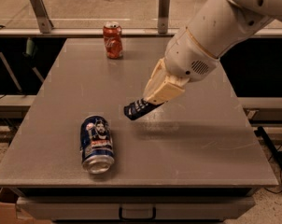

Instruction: Move rxbar blueberry near pepsi can

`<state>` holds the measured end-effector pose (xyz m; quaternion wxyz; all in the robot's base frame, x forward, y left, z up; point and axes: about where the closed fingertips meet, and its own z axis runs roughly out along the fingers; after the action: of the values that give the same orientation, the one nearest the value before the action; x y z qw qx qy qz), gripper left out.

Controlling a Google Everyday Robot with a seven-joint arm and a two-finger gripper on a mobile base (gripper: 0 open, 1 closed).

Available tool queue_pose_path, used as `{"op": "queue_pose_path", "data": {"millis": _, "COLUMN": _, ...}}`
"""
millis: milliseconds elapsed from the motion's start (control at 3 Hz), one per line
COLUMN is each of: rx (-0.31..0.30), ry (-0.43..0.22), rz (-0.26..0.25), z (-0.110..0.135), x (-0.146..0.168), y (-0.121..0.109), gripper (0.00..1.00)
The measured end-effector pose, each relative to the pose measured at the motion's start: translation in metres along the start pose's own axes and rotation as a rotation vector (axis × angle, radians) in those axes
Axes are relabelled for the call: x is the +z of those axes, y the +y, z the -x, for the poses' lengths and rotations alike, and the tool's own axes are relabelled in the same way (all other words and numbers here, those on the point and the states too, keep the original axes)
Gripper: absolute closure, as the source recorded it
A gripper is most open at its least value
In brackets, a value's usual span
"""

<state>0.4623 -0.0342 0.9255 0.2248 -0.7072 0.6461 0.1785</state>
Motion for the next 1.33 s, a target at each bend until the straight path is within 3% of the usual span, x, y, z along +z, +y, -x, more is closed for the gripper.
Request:
{"op": "queue_pose_path", "data": {"millis": 333, "rx": -0.029, "ry": -0.017, "rz": 0.041, "z": 0.017, "x": 0.026, "y": 0.011, "gripper": 0.82}}
{"op": "queue_pose_path", "data": {"millis": 1333, "rx": -0.047, "ry": -0.012, "rz": 0.053, "z": 0.021, "x": 0.056, "y": 0.009, "gripper": 0.13}}
